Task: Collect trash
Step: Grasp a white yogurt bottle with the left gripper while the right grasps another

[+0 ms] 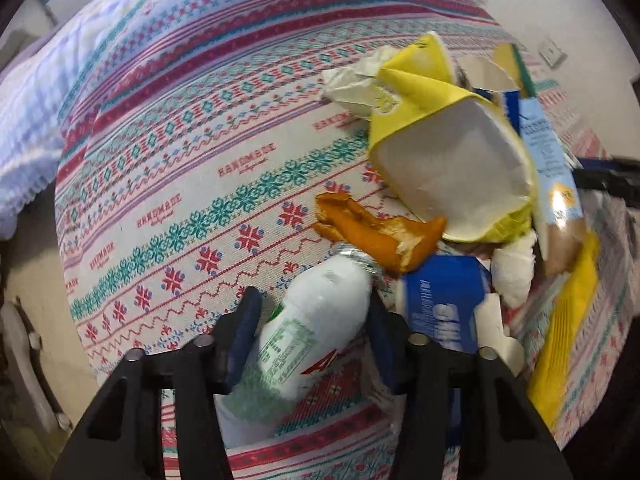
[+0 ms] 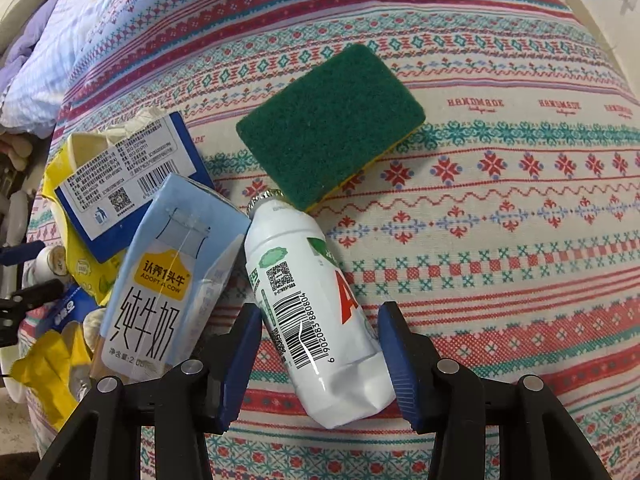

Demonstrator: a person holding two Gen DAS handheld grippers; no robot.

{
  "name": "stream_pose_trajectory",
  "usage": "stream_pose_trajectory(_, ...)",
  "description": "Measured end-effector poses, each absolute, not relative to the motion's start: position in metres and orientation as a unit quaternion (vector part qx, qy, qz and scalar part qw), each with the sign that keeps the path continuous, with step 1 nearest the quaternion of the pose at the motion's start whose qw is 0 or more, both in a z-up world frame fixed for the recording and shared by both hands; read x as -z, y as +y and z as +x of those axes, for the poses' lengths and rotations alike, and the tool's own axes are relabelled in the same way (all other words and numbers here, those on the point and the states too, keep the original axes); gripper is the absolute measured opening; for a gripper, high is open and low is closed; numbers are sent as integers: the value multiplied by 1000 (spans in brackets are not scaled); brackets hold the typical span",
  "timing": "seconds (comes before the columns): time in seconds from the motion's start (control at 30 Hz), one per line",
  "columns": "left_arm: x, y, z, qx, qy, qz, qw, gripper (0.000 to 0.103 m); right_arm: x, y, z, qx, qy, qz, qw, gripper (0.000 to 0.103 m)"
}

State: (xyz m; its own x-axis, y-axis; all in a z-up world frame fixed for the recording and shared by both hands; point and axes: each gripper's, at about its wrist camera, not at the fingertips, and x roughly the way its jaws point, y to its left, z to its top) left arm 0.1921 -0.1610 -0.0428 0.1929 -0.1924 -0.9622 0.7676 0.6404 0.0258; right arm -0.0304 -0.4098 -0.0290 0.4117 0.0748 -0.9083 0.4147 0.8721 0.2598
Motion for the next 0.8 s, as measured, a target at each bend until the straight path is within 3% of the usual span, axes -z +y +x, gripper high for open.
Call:
stream_pose_trajectory(0.3,32,-109,182,294,551,174,761,43,34,-395,-26,100,538,227,806,49)
stream_pose_trajectory(0.33,28,-102,180,290,551,162,766,42,32,-395,-27,97,535,228,808,42)
stream_pose_trajectory(0.8,27,-18,137,241,585,79,770,42,34,-387,-52,99,548,213,803,45)
